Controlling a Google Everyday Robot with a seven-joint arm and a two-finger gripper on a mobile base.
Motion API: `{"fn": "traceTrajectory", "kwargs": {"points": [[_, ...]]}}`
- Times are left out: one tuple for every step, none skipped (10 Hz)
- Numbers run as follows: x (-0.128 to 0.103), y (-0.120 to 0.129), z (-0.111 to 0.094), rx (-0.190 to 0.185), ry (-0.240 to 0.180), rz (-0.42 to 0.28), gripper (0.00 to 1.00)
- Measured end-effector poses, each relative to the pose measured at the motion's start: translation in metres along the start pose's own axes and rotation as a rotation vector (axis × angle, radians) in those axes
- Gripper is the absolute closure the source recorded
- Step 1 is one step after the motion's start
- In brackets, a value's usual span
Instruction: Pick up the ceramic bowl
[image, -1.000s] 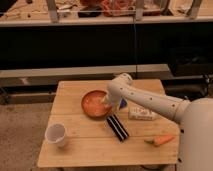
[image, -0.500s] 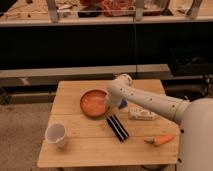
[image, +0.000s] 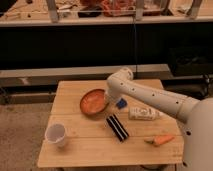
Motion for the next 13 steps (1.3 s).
{"fn": "traceTrajectory", "kwargs": {"points": [[-0.001,-0.001,-0.001,0.002,0.001,-0.005,1.0],[0.0,-0.003,-0.006,0.004,0.004,-0.008,1.0],[0.0,-0.003,-0.009,0.005,0.005,-0.011,1.0],[0.0,-0.004,-0.012,0.007,0.008,-0.014,1.0],[0.0,-0.005,-0.014,0.008,0.008,-0.018,1.0],[0.0,-0.005,-0.015,0.01,0.01,-0.02,1.0],[0.0,-0.006,-0.018,0.013,0.014,-0.024,1.0],[0.0,-0.007,-0.023,0.017,0.018,-0.028,1.0],[0.0,-0.008,-0.026,0.019,0.02,-0.03,1.0],[0.0,-0.008,-0.027,0.021,0.021,-0.032,1.0],[0.0,-0.009,-0.03,0.024,0.024,-0.036,1.0],[0.0,-0.01,-0.032,0.026,0.026,-0.038,1.0],[0.0,-0.01,-0.035,0.027,0.027,-0.041,1.0]]}}
